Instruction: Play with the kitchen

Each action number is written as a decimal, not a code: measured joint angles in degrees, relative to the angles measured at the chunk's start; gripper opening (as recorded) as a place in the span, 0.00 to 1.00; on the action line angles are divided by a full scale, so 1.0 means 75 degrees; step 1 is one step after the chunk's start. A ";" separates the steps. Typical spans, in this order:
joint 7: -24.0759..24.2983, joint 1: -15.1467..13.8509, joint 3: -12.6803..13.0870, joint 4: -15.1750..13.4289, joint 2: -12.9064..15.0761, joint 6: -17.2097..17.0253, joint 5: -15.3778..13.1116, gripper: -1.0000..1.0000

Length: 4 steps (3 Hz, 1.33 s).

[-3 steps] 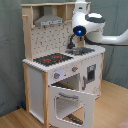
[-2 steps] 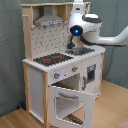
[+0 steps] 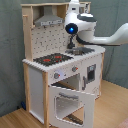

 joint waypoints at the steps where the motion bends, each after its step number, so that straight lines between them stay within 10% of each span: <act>1: -0.0003 -0.0543 0.0314 0.0489 0.0009 0.0008 0.0279 1.00; 2: -0.0005 -0.0717 0.0411 0.0640 0.0017 0.0012 0.0362 1.00; 3: -0.0006 -0.0795 0.0454 0.0702 0.0022 0.0011 0.0402 0.00; 4: -0.0006 -0.1069 0.0561 0.0897 0.0034 0.0026 0.0610 0.00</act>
